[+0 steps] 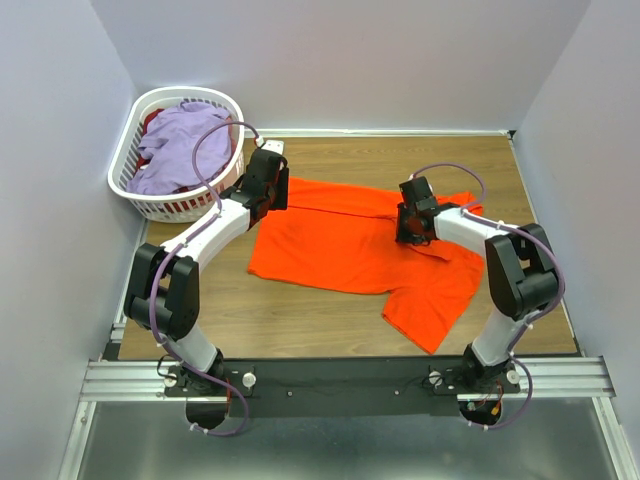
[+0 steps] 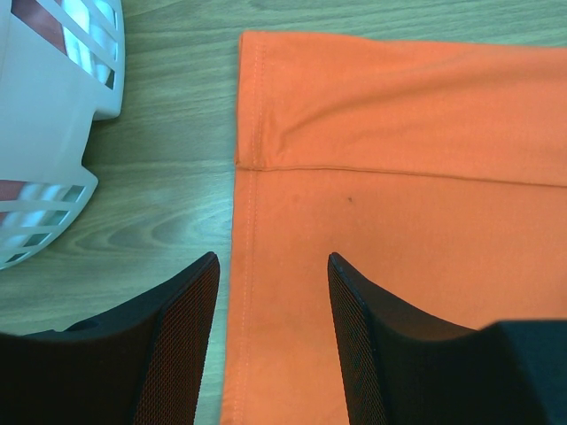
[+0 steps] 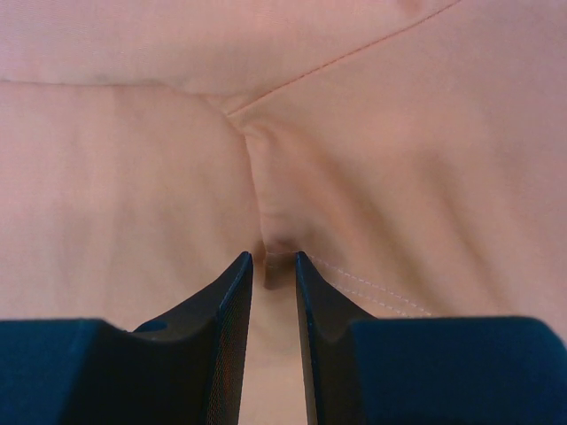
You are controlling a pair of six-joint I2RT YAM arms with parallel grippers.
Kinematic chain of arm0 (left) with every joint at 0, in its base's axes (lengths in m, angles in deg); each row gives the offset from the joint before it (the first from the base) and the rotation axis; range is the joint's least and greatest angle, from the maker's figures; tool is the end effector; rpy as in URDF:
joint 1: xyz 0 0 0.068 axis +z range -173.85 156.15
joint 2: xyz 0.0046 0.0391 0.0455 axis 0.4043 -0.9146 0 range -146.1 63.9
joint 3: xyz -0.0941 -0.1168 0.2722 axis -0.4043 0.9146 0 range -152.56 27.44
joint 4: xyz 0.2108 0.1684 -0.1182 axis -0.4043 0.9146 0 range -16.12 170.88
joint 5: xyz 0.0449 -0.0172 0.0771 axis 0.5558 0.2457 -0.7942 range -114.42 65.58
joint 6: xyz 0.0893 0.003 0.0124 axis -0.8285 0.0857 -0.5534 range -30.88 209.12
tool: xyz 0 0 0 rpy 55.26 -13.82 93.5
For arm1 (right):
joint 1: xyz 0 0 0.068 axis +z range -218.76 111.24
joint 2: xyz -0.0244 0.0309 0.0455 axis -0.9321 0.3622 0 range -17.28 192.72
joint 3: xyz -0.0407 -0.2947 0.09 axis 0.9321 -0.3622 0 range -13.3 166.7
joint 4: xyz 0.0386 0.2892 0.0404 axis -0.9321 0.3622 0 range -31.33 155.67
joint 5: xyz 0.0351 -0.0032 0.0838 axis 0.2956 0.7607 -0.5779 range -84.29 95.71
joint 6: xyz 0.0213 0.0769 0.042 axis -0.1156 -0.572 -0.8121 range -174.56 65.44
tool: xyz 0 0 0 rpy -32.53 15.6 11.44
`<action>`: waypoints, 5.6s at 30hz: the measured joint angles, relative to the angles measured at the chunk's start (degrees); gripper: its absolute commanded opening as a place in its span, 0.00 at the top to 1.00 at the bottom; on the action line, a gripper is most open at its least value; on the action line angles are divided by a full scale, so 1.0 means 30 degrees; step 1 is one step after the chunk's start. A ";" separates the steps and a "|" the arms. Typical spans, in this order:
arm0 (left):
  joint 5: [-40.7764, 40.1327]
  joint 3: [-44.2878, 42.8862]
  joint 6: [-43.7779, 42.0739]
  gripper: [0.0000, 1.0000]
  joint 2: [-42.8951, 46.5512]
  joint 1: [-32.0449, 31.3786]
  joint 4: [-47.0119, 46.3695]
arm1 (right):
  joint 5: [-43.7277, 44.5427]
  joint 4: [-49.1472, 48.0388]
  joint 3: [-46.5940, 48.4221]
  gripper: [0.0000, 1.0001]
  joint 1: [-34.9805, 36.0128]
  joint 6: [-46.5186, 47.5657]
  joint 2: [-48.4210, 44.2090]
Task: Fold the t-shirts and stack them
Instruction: Fold the tshirt
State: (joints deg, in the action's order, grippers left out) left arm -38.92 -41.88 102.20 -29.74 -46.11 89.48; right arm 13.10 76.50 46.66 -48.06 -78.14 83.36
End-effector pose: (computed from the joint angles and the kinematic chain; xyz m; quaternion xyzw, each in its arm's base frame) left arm 0.4109 -0.1464 0.2577 0.0186 0.9001 -0.0185 0.4348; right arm 0.3851 0.1345 0.1431 0.0415 0.9597 0.0446 0.2743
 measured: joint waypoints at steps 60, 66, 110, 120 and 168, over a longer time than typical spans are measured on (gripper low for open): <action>0.0350 -0.8939 0.0233 0.39 -0.9187 0.0685 0.1647 | -0.7074 -0.5668 0.2441 0.64 -1.2611 -0.6156 0.3067; 0.0583 -0.9573 0.0233 0.39 -1.0564 0.1049 0.2259 | -0.7533 -0.7220 0.2929 0.74 -1.2801 -0.7082 0.4313; 0.2069 -0.9930 0.0590 0.39 -1.1548 0.1282 0.2579 | -1.1672 -0.9187 0.2353 0.63 -1.4120 -0.6113 0.4634; 0.2062 -0.9930 0.0590 0.39 -1.1548 0.1282 0.2586 | -1.0637 -0.9187 0.2164 0.62 -1.4083 -0.5748 0.4889; 0.2186 -1.0018 0.0590 0.36 -1.1613 0.1297 0.2550 | -1.0819 -0.8910 0.2142 0.64 -1.5679 -0.5748 0.5195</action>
State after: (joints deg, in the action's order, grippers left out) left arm -32.36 -71.93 103.97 -64.58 -42.22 97.13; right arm -19.35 49.77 53.09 -95.09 -95.38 98.94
